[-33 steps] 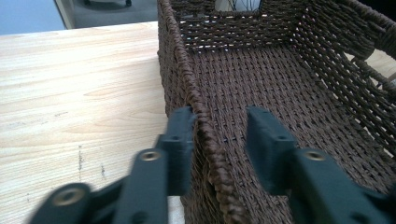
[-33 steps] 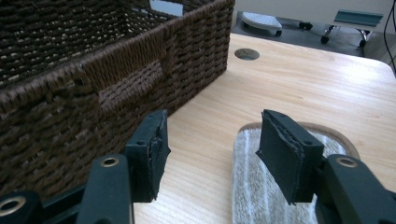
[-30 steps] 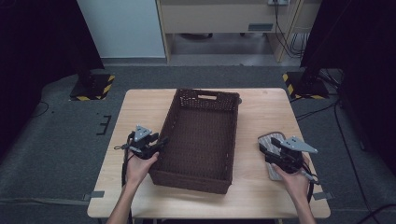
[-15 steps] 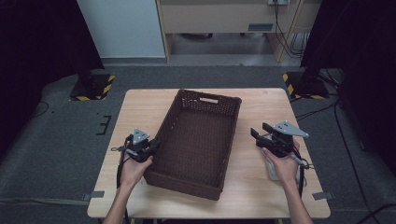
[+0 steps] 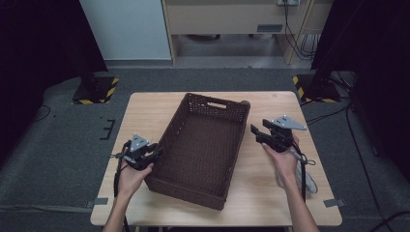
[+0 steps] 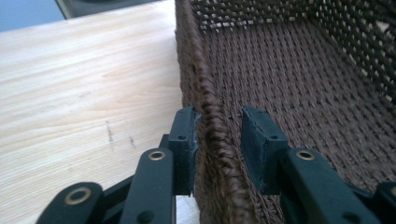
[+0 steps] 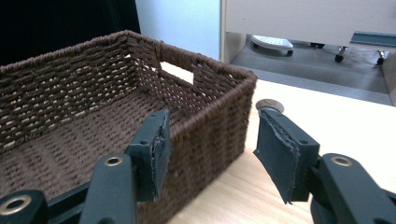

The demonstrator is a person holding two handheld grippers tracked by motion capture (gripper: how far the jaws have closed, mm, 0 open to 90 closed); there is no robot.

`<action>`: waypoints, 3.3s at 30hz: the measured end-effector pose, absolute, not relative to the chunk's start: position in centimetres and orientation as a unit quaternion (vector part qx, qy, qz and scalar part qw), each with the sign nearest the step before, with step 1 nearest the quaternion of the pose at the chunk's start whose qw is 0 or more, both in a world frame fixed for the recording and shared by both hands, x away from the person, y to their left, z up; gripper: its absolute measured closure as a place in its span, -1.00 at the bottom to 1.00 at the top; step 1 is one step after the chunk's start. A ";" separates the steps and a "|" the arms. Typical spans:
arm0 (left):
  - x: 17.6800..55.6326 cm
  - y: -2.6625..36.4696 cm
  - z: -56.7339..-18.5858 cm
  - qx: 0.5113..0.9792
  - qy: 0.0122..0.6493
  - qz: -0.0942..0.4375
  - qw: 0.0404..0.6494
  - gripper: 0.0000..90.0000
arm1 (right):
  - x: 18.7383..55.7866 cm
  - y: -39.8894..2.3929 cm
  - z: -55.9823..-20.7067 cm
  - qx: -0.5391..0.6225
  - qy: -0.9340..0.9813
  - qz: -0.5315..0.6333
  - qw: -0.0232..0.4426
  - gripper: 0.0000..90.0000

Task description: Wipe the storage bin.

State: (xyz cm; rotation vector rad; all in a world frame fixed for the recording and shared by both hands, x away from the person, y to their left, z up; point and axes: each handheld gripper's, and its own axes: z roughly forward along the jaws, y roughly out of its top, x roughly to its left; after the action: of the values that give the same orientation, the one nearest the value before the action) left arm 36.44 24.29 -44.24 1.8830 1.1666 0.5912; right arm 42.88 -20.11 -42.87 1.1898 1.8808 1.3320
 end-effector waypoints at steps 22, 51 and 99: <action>34.5 25.3 -43.9 0.729 0.495 0.228 0.413 0.18 | 46.0 -16.3 -45.1 0.440 0.731 0.448 0.267 -0.02; 33.7 27.9 -43.8 0.736 0.497 0.248 0.387 0.04 | 44.3 -15.7 -44.2 0.430 0.752 0.411 0.283 0.10; 36.2 29.6 -45.5 0.681 0.556 0.245 0.408 0.17 | 47.1 -19.7 -44.7 0.456 0.720 0.430 0.297 0.06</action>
State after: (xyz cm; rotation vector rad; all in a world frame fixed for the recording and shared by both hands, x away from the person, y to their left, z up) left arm 36.20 29.63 -45.47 1.7169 1.4027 0.6186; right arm 47.07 -19.72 -44.66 1.2133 1.9137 1.1424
